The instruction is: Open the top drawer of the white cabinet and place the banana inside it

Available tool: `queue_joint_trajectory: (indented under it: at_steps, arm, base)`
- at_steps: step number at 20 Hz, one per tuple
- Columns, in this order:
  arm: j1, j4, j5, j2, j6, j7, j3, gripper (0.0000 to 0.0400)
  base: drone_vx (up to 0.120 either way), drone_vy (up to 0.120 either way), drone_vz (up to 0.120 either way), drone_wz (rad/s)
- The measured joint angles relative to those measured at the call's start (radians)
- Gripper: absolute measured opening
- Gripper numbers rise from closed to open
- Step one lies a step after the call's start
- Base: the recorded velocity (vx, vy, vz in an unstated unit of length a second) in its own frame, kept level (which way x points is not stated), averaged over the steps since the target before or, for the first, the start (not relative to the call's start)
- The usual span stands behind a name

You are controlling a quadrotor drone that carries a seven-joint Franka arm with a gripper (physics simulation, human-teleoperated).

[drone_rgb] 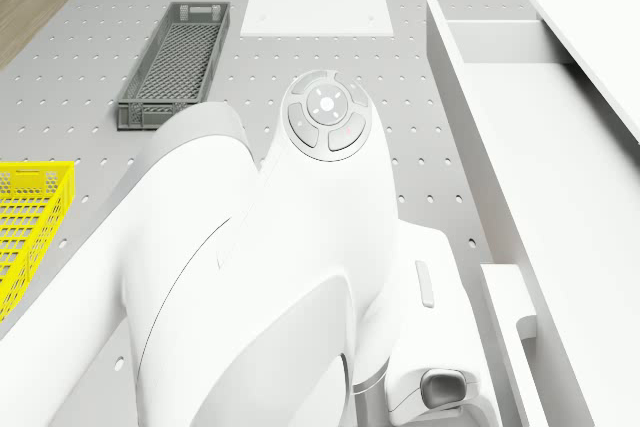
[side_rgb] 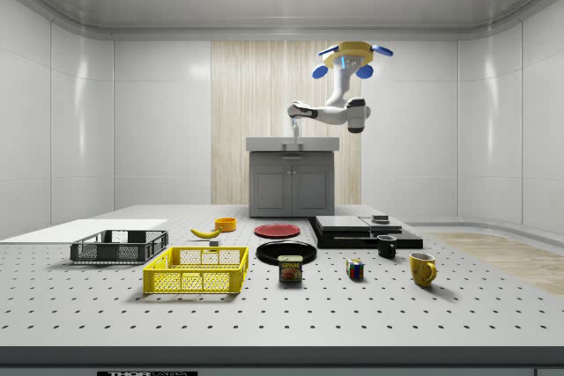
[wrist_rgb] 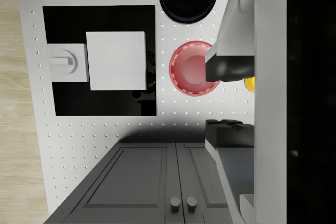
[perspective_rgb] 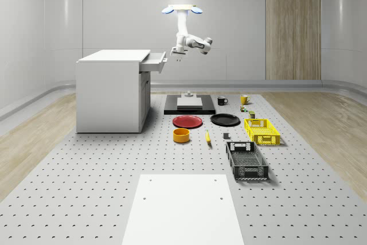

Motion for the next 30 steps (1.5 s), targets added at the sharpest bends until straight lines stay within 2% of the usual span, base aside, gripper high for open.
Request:
queue_joint_trajectory:
  at_steps: [4,7,15,20,30]
  arm:
    - [0.041,0.001,0.001,-0.034,-0.01,-0.034,-0.02,0.0105]
    - [0.058,0.002,-0.002,-0.054,-0.008,-0.048,-0.028,0.0105]
    - [0.08,0.005,-0.015,-0.099,0.015,-0.068,-0.039,0.0105]
    - [0.086,0.006,-0.025,-0.123,0.033,-0.074,-0.042,0.0105]
    - [0.094,0.007,-0.043,-0.166,0.071,-0.082,-0.047,0.0105]
  base:
    - [0.12,-0.01,0.0,0.0]
    - [0.12,-0.107,0.0,0.0]
    - [0.0,0.0,0.0,0.0]
    - [0.112,0.0,0.0,0.0]
    - [0.12,0.116,0.0,0.0]
